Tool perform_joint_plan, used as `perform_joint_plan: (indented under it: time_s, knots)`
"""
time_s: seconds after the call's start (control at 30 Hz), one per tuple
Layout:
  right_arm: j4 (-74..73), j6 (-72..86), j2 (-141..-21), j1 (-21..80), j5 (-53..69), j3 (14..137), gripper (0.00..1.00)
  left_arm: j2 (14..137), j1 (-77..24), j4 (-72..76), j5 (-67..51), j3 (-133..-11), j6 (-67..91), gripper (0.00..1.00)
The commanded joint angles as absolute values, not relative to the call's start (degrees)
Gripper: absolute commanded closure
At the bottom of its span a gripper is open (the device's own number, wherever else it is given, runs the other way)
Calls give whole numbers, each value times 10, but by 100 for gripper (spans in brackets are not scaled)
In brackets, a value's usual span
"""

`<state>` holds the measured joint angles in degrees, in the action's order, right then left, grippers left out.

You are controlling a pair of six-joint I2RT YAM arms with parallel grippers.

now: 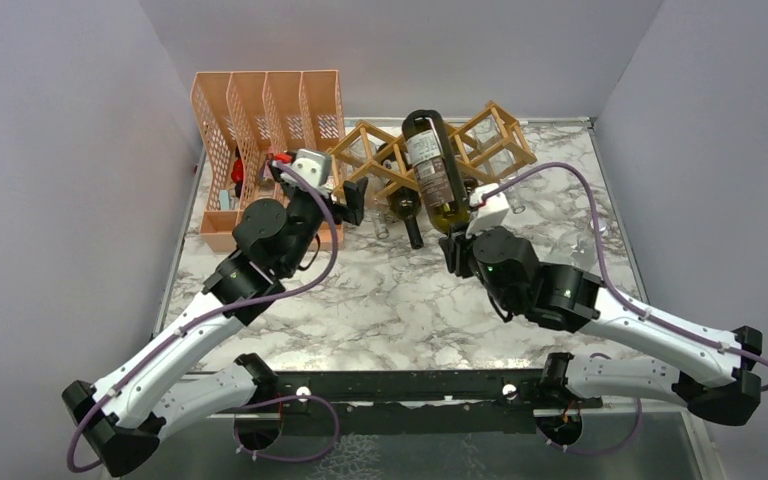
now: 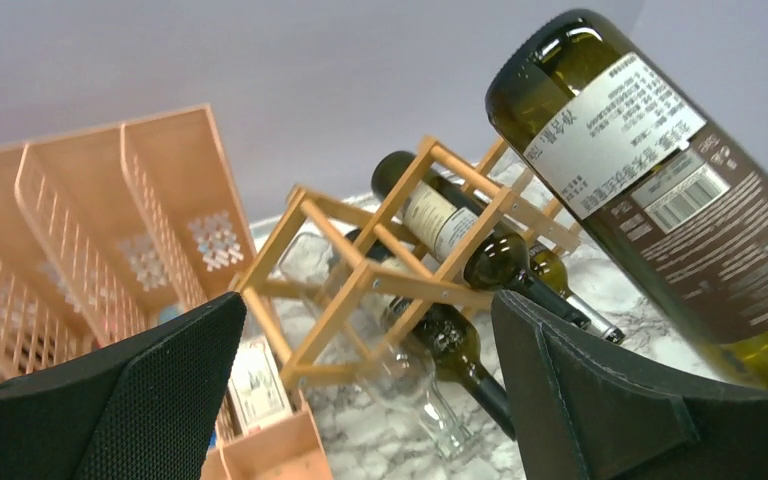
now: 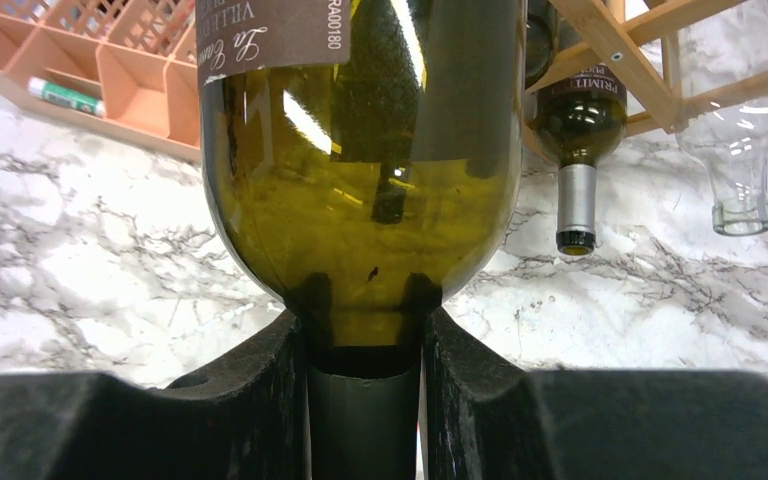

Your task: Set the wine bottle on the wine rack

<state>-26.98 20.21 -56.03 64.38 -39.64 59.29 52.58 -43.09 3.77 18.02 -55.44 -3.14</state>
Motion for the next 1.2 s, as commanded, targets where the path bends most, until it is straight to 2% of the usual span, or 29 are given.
perform_joint_plan:
  time_s: [0.0, 0.27, 0.47, 0.8, 1.17]
  knots:
    - [-153, 157, -589, 622, -396, 618, 99, 478, -430, -62, 265, -551, 80, 1]
    - [-128, 157, -675, 483, -211, 679, 99, 461, -430, -126, 253, -545, 74, 1]
    - [-153, 162, -762, 431, -137, 770, 99, 476, -430, -135, 248, -543, 59, 1]
    - [-272, 188, -892, 396, -83, 917, 99, 472, -431, -158, 214, -533, 57, 1]
    - [-318, 218, -944, 391, -97, 946, 98, 468, -430, -172, 223, -534, 55, 1]
